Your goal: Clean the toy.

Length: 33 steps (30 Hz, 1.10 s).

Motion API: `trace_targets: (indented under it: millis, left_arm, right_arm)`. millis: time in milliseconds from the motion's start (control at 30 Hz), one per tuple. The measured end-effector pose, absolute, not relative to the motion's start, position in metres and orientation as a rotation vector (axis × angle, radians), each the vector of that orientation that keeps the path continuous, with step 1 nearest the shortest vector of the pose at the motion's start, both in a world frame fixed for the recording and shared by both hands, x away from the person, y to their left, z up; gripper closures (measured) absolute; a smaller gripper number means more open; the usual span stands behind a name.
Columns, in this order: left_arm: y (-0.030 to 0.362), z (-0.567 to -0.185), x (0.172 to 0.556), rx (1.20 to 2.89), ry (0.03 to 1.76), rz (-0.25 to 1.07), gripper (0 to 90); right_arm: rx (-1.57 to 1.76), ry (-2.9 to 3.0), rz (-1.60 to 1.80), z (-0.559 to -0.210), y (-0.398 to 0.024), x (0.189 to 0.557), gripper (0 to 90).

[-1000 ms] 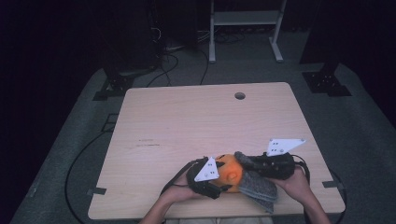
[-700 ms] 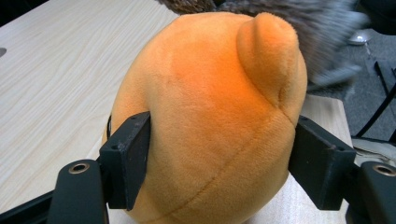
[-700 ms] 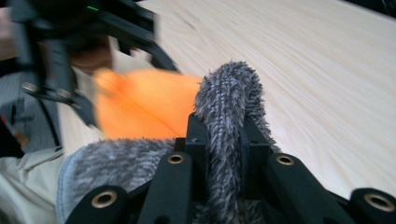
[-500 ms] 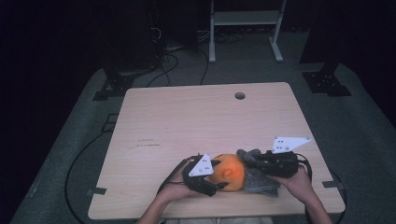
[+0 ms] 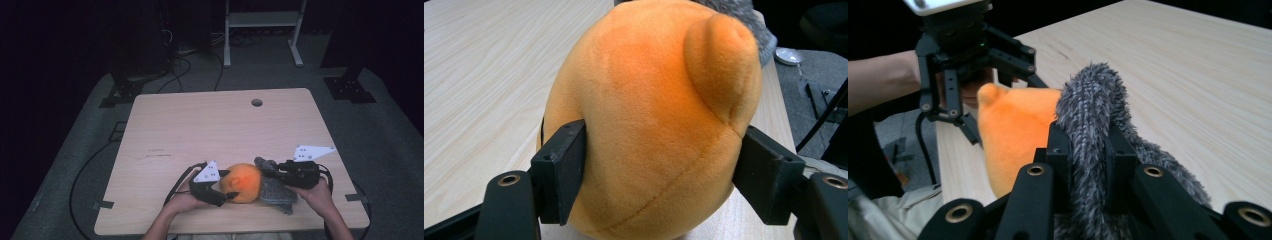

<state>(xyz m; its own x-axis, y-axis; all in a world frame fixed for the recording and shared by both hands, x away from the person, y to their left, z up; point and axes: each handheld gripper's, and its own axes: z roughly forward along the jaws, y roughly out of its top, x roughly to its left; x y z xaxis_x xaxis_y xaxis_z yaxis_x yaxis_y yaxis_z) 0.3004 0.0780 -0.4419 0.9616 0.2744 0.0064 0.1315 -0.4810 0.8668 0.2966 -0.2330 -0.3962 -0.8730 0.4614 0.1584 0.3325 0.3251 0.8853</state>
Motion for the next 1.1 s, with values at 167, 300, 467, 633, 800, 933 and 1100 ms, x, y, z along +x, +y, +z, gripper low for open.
trace_targets:
  millis: [167, 300, 467, 633, 800, 933, 1100]
  left_arm:
    - [0.083, -0.443, 0.304, 2.061, 0.318, 0.139, 27.6]
    - [0.085, -0.444, 0.305, 2.052, 0.334, 0.128, 27.7]
    - [0.084, -0.444, 0.305, 2.049, 0.331, 0.126, 28.5]
    - [0.088, -0.443, 0.308, 2.03, 0.358, 0.11, 29.8]
    - [0.08, -0.445, 0.305, 2.017, 0.363, 0.128, 30.3]
    - [0.078, -0.444, 0.302, 2.03, 0.363, 0.151, 29.9]
    - [0.071, -0.445, 0.302, 2.023, 0.381, 0.163, 29.5]
  right_arm:
    - [0.829, 2.513, 1.444, -0.416, -0.234, 0.304, 76.8]
    - [0.846, 2.523, 1.427, -0.42, -0.236, 0.303, 76.7]
    - [0.733, 2.464, 1.576, -0.4, -0.225, 0.294, 76.5]
    - [0.813, 2.498, 1.417, -0.414, -0.23, 0.3, 76.6]
    - [0.695, 2.439, 1.588, -0.393, -0.221, 0.287, 76.5]
    - [0.683, 2.482, 1.488, -0.402, -0.213, 0.288, 76.9]
    - [0.657, 2.482, 1.554, -0.397, -0.206, 0.282, 76.8]
